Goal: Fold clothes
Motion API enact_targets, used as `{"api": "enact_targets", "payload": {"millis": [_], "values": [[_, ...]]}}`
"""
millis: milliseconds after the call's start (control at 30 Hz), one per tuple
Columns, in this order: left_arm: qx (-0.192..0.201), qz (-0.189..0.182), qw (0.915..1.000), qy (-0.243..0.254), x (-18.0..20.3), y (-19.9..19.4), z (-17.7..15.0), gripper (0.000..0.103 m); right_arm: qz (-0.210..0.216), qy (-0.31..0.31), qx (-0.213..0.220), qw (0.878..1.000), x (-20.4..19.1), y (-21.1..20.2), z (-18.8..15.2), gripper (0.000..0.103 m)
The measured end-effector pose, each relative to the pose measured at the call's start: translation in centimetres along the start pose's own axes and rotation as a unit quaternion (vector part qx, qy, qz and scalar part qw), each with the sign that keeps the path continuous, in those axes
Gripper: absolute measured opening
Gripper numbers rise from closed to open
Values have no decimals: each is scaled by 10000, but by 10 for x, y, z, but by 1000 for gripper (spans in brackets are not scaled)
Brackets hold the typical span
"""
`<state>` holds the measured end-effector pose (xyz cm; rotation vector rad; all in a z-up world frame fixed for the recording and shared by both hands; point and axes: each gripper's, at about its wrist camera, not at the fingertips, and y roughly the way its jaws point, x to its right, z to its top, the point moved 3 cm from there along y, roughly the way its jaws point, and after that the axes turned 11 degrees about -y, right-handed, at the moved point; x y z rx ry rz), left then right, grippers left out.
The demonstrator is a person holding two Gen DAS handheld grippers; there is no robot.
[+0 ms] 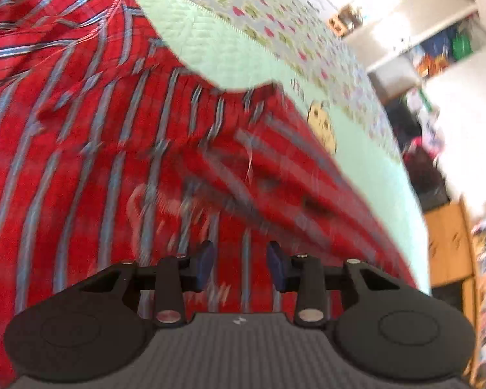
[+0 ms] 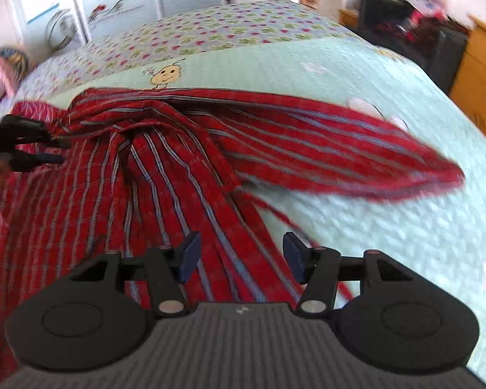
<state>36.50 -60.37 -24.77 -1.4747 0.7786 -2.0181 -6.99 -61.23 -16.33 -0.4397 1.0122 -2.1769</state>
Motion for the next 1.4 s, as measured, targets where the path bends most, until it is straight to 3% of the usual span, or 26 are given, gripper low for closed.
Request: {"api": "enact_targets", "payload": {"millis": [133,233,400,600,833,933,1000,1100,1300,1367,1400], "values": [[227,-29,9995,-206,6,11,25,37,-25,145,-24,9999,-1,-19,-15,57],[369,41,9993,60,19,11,40,15,-214,1,-51,9998,0,-37,-28,57],[686,279,9957,552,41,3,69,12,-848,-439,-419,9946,10,-74,-61,57],[333,665,9910,1109,41,18,65,12,-1110,-593,-1110,9858,18,-113,-118,57],[94,945,9887,1162,33,18,53,13,-1409,729,-1762,9715,72,-152,-189,57],[-44,992,9890,1093,29,18,42,26,-1516,2140,-1806,9480,107,-165,-225,57],[-46,984,9898,1030,29,17,36,35,-1247,3122,-1696,9264,129,-168,-249,57],[-27,1025,9894,1027,35,19,30,40,-1106,3526,-1554,9161,144,-162,-264,57],[-50,1062,9901,920,40,30,32,39,-817,4309,-1259,8898,174,-151,-295,57],[-36,1093,9893,964,42,31,32,38,-718,4540,-1160,8805,184,-147,-305,49],[-21,1143,9881,1031,43,31,31,30,-650,4207,-1129,8978,170,-152,-290,25]]}}
